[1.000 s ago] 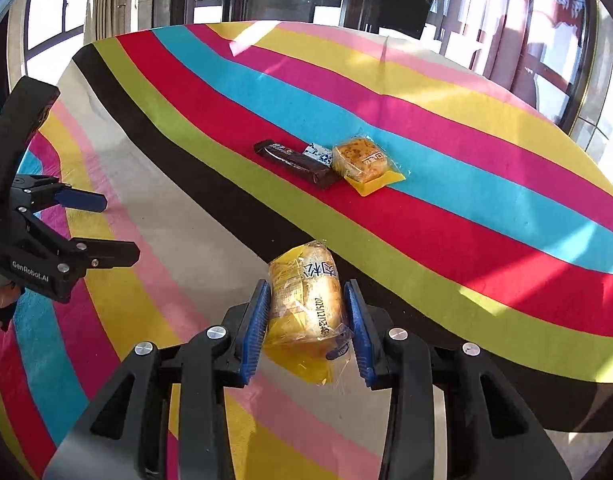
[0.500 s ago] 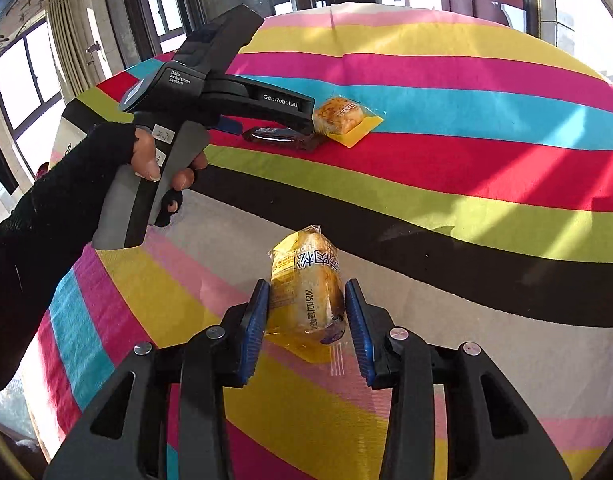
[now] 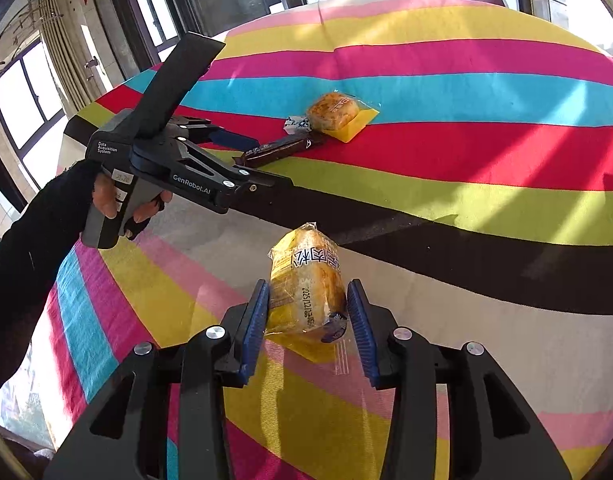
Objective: Organize snacks
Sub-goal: 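Grasp a yellow bread pack with the right tool and lift it, then grasp a brown chocolate bar with the left tool and lift it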
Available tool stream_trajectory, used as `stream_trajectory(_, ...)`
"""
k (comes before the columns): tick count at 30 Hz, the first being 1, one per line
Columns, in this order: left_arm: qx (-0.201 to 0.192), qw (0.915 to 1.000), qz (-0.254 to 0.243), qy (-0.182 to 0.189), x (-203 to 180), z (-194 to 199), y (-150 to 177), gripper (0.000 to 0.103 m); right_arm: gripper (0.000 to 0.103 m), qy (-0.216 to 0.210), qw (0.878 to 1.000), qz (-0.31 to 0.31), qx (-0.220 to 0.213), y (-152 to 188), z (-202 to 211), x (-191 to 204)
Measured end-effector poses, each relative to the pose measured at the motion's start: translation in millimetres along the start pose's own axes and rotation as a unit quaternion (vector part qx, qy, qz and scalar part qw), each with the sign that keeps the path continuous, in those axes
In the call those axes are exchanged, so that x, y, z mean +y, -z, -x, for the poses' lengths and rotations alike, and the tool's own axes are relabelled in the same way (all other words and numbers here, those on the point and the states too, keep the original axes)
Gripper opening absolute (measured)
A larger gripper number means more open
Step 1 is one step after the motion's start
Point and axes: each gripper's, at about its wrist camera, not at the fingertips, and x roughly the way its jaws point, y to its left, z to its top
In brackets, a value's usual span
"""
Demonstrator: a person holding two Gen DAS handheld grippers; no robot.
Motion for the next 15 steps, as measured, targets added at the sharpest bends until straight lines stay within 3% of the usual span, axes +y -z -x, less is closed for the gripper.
stream_trajectory(2, -0.012, 0.9992, 0.033, -0.02, 11, -1, -5, 0.101, 0.041, 0.003, 1.0, -0.001, -0.001, 0, -1, 0)
stream_trajectory(3, -0.016, 0.9986, 0.048, -0.018, 16, -2, -7, 0.095, 0.041, 0.005, 1.0, -0.002, -0.001, 0, 0, 0)
stream_trajectory(4, -0.018, 0.9982, 0.056, -0.01, 19, -4, -9, 0.069, 0.041, 0.007, 1.0, -0.004, -0.002, 1, 1, 0)
stream_trajectory(5, -0.026, 0.9981, 0.05, -0.025, 18, -2, -11, 0.054, 0.041, 0.009, 1.0, -0.005, -0.002, 1, 1, 0)
stream_trajectory(6, -0.026, 0.9983, 0.042, -0.033, 15, 0, -12, 0.028, 0.041, 0.011, 1.0, -0.007, -0.003, 2, 2, 0)
stream_trajectory(8, -0.025, 0.9988, 0.037, -0.019, 7, 6, -10, 0.024, 0.041, 0.012, 1.0, -0.009, -0.003, 2, 2, -1)
stream_trajectory(11, -0.032, 0.9982, 0.03, -0.04, -15, 22, 10, 0.024, 0.042, 0.014, 1.0, -0.011, -0.001, 2, 1, -1)
stream_trajectory(15, -0.068, 0.9937, 0.082, -0.033, -28, 64, 54, 0.024, 0.043, 0.024, 1.0, -0.009, 0.009, 2, -3, -1)
